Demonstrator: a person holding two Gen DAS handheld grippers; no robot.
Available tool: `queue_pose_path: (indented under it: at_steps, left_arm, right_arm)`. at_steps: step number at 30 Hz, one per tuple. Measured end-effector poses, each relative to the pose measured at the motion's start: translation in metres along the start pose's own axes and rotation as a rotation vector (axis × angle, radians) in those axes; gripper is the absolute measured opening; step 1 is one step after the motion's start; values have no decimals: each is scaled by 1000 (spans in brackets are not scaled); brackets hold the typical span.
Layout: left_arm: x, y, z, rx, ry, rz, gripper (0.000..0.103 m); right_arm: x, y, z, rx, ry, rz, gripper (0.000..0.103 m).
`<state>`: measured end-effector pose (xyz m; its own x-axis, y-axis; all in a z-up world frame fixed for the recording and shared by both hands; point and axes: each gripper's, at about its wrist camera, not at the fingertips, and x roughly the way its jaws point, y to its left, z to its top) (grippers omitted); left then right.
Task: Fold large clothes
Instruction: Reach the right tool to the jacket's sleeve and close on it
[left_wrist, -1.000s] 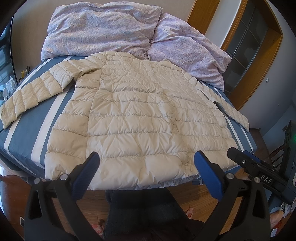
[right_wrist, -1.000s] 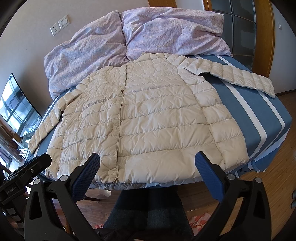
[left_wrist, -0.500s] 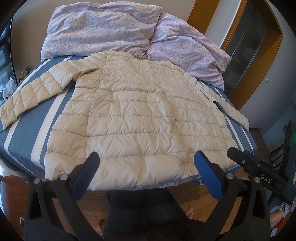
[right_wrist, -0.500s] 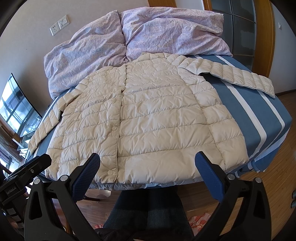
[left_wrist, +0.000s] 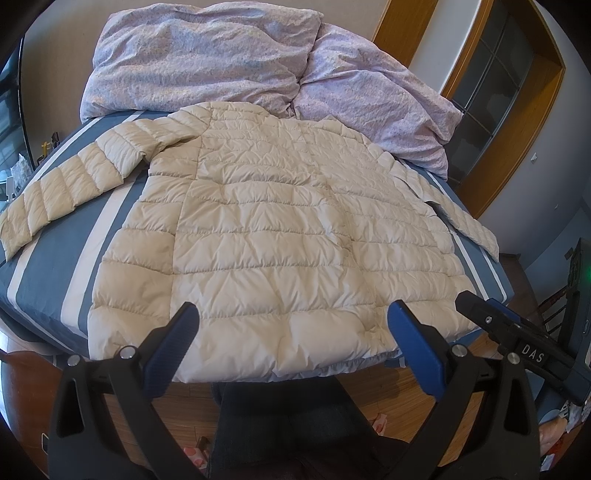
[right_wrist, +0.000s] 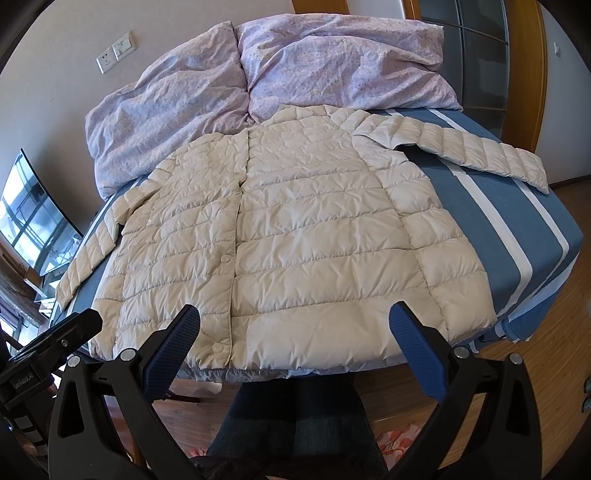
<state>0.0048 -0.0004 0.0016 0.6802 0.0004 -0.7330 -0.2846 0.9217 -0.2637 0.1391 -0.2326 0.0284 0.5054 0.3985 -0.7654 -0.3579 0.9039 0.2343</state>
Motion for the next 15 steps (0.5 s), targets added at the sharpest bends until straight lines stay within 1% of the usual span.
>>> queue_pose_path:
  at_steps: [7, 15]
  left_arm:
    - [16, 2, 10, 5, 17, 12, 101]
    - [48, 6, 33, 8, 41, 47, 101]
  right_arm:
    - [18, -10, 12, 25, 14, -13, 102]
    - [40, -27, 32, 59, 15, -52, 102]
